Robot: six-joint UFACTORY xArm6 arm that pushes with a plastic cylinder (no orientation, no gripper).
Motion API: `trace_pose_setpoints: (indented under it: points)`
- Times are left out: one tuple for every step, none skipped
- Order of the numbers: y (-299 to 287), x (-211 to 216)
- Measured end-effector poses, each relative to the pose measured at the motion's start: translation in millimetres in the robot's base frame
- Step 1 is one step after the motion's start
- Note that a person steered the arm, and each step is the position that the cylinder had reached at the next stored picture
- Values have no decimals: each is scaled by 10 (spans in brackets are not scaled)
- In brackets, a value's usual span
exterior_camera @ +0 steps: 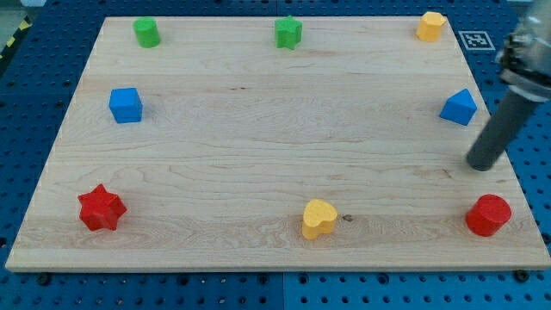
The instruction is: Move the blue triangle towards the center
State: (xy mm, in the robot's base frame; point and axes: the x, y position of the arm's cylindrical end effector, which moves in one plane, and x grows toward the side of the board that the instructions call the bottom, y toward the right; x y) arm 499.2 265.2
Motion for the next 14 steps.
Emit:
trace_pose_setpoints:
  points:
    - [133,61]
    - [569,-141]
    - [787,-490]
    - [628,-792]
    - [537,-833]
    - [177,-918]
    - [-47,-928]
    - [-186,-941]
    - [-415,-967]
    - [-700,-979]
    - [-978,-979]
    - [-1313,-979]
    - [-1374,-937]
    - [-564,-856]
